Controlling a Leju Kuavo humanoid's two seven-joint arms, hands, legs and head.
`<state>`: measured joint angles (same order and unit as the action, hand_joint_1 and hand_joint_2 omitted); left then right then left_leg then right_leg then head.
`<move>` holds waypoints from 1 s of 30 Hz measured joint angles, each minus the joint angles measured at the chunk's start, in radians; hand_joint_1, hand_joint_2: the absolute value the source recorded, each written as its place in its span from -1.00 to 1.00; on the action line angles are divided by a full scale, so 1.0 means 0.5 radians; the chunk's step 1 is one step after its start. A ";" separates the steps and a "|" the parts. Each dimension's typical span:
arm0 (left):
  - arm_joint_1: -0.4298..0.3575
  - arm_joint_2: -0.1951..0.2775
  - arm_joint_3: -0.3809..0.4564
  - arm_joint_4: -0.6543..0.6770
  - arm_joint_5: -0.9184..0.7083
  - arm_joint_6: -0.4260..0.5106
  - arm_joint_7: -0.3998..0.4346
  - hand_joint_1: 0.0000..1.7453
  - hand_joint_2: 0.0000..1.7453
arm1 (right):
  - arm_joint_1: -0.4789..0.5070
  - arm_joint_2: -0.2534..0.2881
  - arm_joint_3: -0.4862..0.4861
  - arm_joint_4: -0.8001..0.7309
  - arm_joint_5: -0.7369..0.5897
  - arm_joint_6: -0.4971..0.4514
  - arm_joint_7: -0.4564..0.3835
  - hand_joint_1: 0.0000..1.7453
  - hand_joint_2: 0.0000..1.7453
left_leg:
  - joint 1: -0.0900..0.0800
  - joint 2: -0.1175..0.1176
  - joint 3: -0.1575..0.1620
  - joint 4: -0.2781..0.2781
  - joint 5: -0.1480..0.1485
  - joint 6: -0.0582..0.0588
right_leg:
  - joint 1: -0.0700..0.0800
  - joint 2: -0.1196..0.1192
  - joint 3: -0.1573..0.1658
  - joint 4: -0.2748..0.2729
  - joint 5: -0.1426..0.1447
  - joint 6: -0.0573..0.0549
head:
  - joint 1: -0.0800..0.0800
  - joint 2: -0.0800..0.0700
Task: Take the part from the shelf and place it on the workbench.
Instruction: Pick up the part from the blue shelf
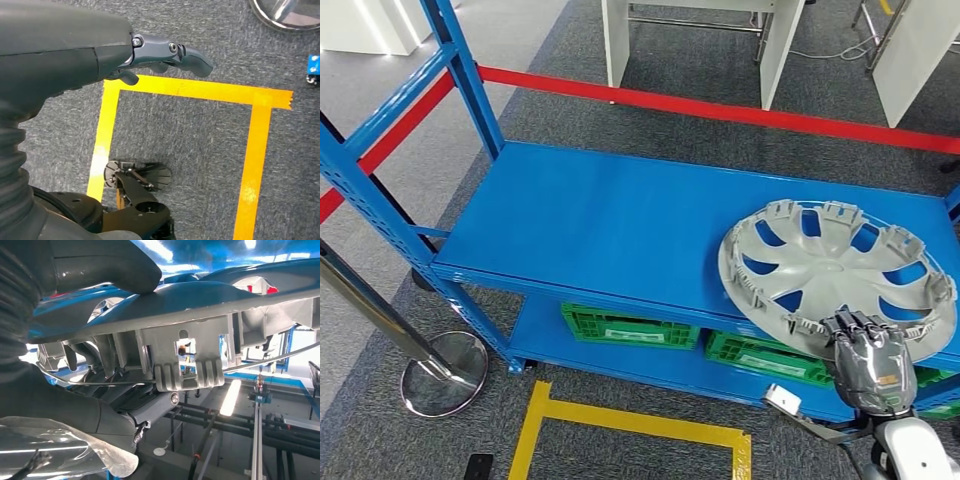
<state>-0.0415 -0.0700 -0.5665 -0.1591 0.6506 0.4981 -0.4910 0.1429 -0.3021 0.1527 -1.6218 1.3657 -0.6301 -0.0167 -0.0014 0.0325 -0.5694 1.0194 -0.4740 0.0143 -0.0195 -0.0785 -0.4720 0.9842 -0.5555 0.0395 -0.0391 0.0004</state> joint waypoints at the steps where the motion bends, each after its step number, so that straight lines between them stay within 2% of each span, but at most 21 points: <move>1: 0.000 -0.002 0.000 0.000 0.000 0.002 0.005 -1.00 1.00 | 0.001 -0.006 -0.004 -0.006 0.003 0.000 -0.001 1.00 1.00 | 0.000 0.000 0.000 0.000 0.000 0.000 | 0.000 0.000 0.000 0.000 0.000 0.000 | 0.000 0.000; 6: 0.000 -0.010 0.000 0.000 0.000 0.019 -0.003 -1.00 1.00 | 0.006 -0.031 -0.023 -0.047 0.059 -0.008 -0.006 1.00 1.00 | 0.000 0.000 0.000 0.000 0.000 0.000 | 0.000 0.000 0.000 0.000 0.000 0.000 | 0.000 0.000; 11: -0.004 -0.013 0.000 0.000 -0.002 0.035 -0.143 -1.00 1.00 | 0.058 -0.034 -0.067 -0.207 0.168 -0.077 -0.097 1.00 1.00 | -0.001 0.000 0.000 0.000 0.000 0.000 | 0.000 0.000 0.000 0.000 0.000 0.000 | 0.000 0.000; 22: -0.018 -0.035 0.000 0.000 -0.014 0.039 -0.122 -1.00 1.00 | 0.091 0.007 -0.107 -0.441 0.180 -0.109 -0.198 1.00 1.00 | -0.004 0.001 -0.001 0.004 -0.002 0.002 | -0.002 0.000 -0.001 -0.002 0.001 0.001 | 0.000 0.000; 27: -0.019 -0.034 0.000 0.000 -0.031 0.021 -0.102 -1.00 1.00 | 0.093 0.079 -0.142 -0.532 0.123 -0.109 -0.360 1.00 1.00 | -0.014 0.001 -0.004 0.012 -0.011 0.015 | -0.012 -0.002 0.000 -0.004 0.003 0.007 | -0.001 0.000; 30: -0.019 -0.034 0.000 0.000 -0.041 0.013 -0.095 -1.00 1.00 | 0.094 0.126 -0.163 -0.580 0.064 -0.109 -0.455 1.00 1.00 | -0.016 -0.005 -0.004 -0.001 0.001 0.037 | -0.017 -0.010 0.004 -0.010 0.007 0.024 | -0.001 0.000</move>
<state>-0.0512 -0.0868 -0.5665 -0.1591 0.6302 0.5046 -0.5385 0.1897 -0.2391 0.0714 -1.9120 1.3976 -0.6844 -0.2440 -0.0095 0.0298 -0.5712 1.0191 -0.4737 0.0327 -0.0281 -0.0833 -0.4701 0.9791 -0.5522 0.0514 -0.0398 0.0006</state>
